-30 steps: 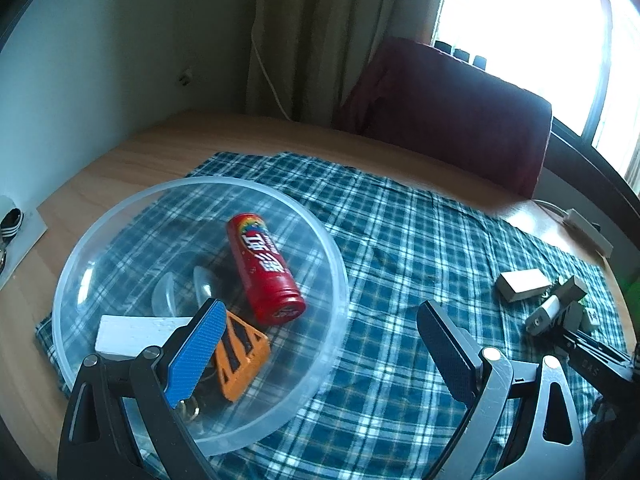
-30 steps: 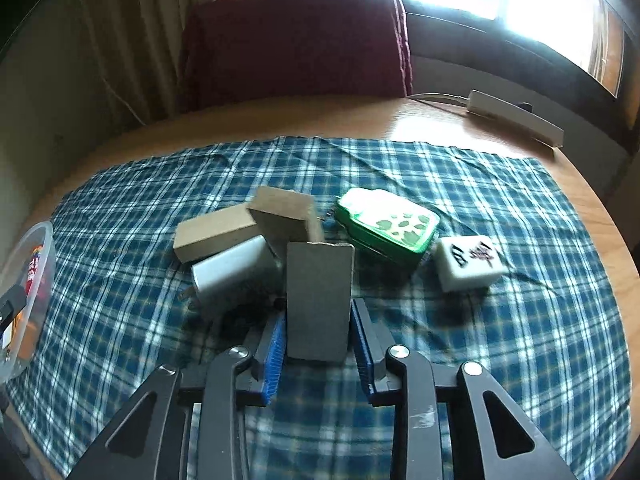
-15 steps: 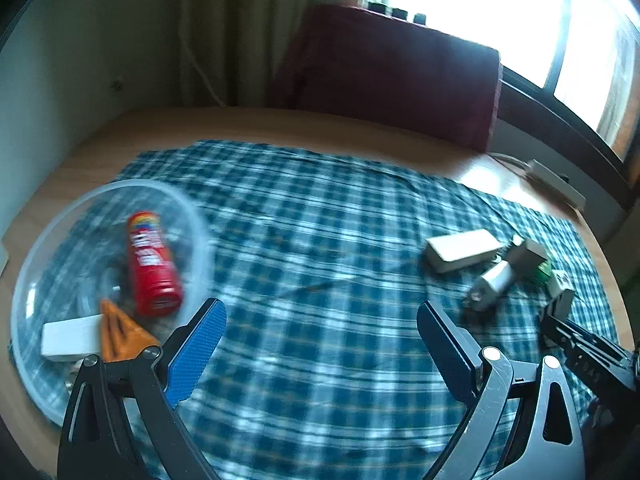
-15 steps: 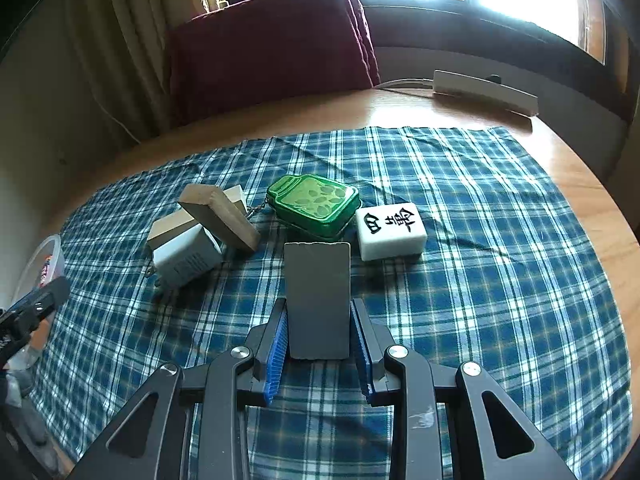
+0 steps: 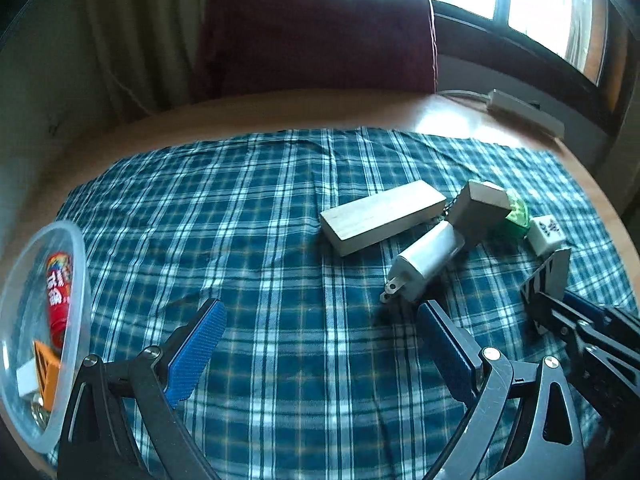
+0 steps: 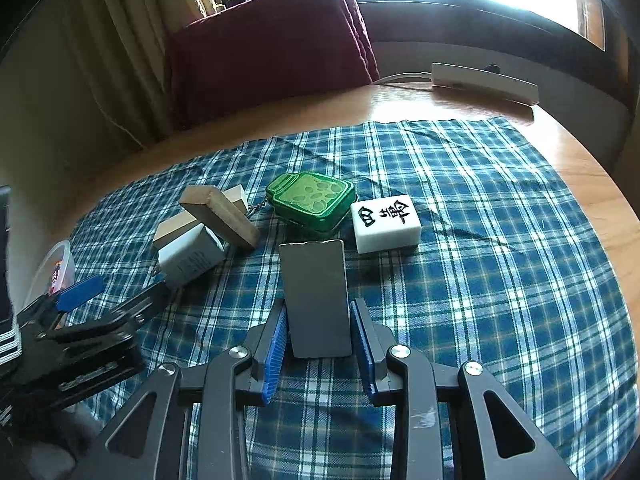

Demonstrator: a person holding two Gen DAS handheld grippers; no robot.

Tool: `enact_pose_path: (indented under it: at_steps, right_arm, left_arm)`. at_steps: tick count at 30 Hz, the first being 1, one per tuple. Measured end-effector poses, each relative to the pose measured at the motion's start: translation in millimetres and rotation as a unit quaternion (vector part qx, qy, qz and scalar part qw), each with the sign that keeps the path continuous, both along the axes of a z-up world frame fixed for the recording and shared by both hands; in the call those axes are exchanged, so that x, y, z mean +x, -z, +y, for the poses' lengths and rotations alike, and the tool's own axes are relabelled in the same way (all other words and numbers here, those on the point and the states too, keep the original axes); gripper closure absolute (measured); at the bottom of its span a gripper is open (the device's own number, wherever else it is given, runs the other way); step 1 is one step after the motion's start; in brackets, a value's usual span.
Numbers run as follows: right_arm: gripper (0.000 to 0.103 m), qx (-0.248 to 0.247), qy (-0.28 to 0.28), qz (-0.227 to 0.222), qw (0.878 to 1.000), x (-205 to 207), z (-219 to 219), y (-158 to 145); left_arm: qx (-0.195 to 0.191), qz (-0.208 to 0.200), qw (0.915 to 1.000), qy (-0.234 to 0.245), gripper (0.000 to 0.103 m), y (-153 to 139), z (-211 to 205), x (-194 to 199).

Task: Organize rigid objects
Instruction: 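Close the right tool on the grey wedge while the left tool approaches the white charger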

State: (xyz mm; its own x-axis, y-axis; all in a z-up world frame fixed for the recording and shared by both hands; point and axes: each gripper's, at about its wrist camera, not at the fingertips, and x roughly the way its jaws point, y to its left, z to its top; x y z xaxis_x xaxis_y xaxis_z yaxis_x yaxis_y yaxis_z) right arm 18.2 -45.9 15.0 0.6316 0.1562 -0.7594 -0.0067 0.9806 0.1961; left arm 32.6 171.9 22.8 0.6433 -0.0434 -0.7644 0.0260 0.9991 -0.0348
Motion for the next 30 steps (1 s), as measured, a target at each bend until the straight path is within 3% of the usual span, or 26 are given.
enact_pose_path:
  at_steps: [9,12,20,30]
  right_arm:
    - [0.062,0.005,0.004,0.001,1.000,-4.6,2.8,-0.5]
    - [0.059,0.006,0.003,0.001,1.000,-5.2,3.7,-0.7]
    - [0.057,0.008,0.003,0.001,1.000,-5.3,3.5,-0.4]
    - [0.048,0.015,0.012,0.002,1.000,-6.4,3.2,-1.6]
  left_arm:
    - [0.019,0.005,0.9987,-0.047,0.006,3.9,12.6,24.4]
    - [0.003,0.007,0.9983,-0.058,0.006,2.4,21.3,26.2]
    - [-0.074,0.005,0.9973,0.005,0.006,-4.0,8.5,12.5]
    - [-0.043,0.018,0.9987,0.018,0.006,-2.4,-16.7,24.0]
